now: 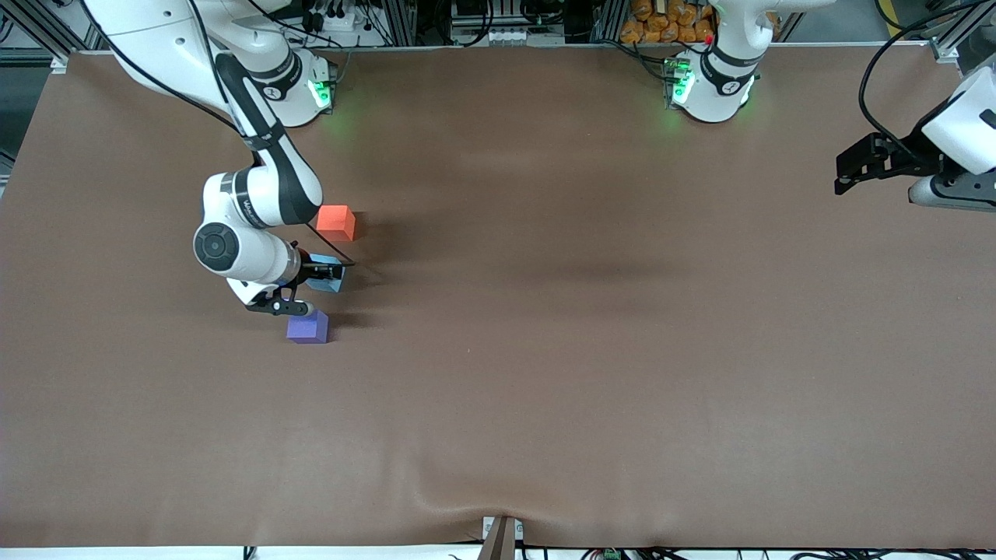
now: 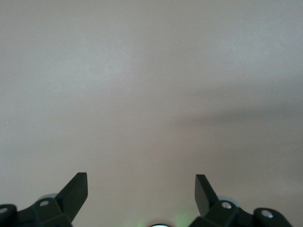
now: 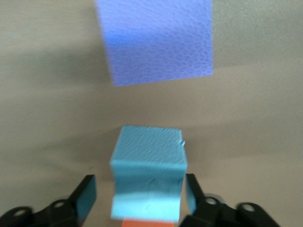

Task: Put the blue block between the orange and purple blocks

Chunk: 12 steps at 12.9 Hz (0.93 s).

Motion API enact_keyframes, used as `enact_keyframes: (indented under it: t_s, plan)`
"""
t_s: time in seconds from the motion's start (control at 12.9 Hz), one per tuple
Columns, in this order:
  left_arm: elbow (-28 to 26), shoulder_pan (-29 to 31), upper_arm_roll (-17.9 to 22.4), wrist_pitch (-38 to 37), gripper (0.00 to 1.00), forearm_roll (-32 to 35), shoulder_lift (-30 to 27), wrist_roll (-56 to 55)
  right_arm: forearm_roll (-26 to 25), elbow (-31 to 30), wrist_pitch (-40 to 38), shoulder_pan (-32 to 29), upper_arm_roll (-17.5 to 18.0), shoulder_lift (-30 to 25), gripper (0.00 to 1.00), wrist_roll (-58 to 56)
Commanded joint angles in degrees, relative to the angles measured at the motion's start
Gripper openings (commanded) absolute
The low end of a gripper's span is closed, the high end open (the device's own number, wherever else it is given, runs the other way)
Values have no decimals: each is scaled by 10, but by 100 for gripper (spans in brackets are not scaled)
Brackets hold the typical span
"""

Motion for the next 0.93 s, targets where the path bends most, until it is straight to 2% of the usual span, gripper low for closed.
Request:
enact_keyframes:
  t_s: [0.0,0.15,0.31,0.46,0.54,0.7,0.77,0.85]
  plan:
    - [4,-2,-1,-10,100,0,-7,-17,-7,130,-188,-13,0,-36,100,-5]
    - [4,1,1,-10,100,-1,-6,-18,-4,249,-315,-35,0,-31,100,-6]
    - [4,3,3,-10,100,-1,-5,-19,-15,339,-336,-43,-1,-31,100,-8]
    - [5,3,5,-10,100,-1,-1,-18,-66,454,-406,-83,3,-21,100,-23]
    - [5,3,7,-10,100,-1,0,-18,-65,487,-429,-95,4,-18,100,-32]
    - [5,3,7,-10,100,0,1,-18,-65,516,-484,-100,8,-31,100,-33]
    - [5,3,7,-10,100,0,0,-18,-65,550,-518,-103,18,-41,100,-33]
    - [5,4,7,-10,100,0,1,-18,-55,558,-550,-122,31,-51,100,-32]
